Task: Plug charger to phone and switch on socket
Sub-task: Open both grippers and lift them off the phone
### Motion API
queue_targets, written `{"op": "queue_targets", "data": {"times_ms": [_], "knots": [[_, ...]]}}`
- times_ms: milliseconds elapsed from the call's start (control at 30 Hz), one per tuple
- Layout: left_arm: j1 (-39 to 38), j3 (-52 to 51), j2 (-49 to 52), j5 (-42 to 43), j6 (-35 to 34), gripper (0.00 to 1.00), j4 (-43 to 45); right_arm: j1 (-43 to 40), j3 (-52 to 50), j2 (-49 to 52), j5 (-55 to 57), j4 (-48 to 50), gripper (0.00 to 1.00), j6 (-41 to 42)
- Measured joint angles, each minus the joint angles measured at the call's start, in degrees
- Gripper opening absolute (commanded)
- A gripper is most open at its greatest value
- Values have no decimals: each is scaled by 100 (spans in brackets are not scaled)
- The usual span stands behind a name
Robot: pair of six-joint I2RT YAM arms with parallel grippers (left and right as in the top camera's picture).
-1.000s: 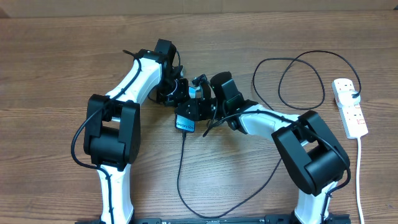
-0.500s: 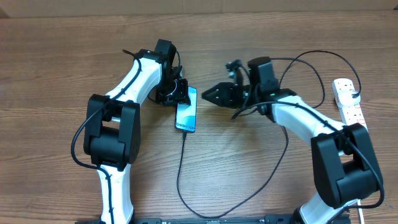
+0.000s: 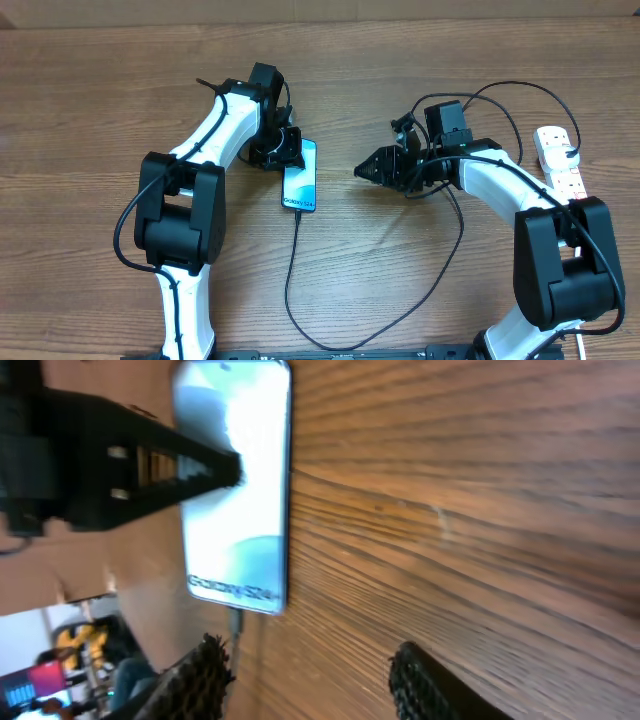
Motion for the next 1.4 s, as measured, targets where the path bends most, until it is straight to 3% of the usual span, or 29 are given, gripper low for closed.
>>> {"op": "queue_targets", "data": {"times_ms": [500, 733, 800, 867, 900, 1033, 1200, 1400], "knots": [[0, -2, 0, -549, 0, 35, -68, 0, 0, 0, 463, -146, 56, -131], [0, -2, 0, -715, 0, 30, -81, 0, 0, 0, 649, -238, 56, -136], [0, -2, 0, -726, -13, 21, -83, 0, 0, 0, 673, -240, 64, -136], [0, -2, 0, -743, 2, 21, -94, 0, 0, 0, 697, -245, 74, -114], [0, -2, 0, -748, 2, 22, -114, 0, 0, 0, 710, -243, 82, -114], [9, -2, 0, -750, 4, 32, -144, 0, 0, 0, 839, -291, 89, -146], [116, 13, 0, -765, 0, 35, -293, 0, 0, 0, 1021, -278, 78, -85], [511, 402, 0, -767, 0, 41, -671, 0, 195, -9, 1150, -684, 77, 87]]}}
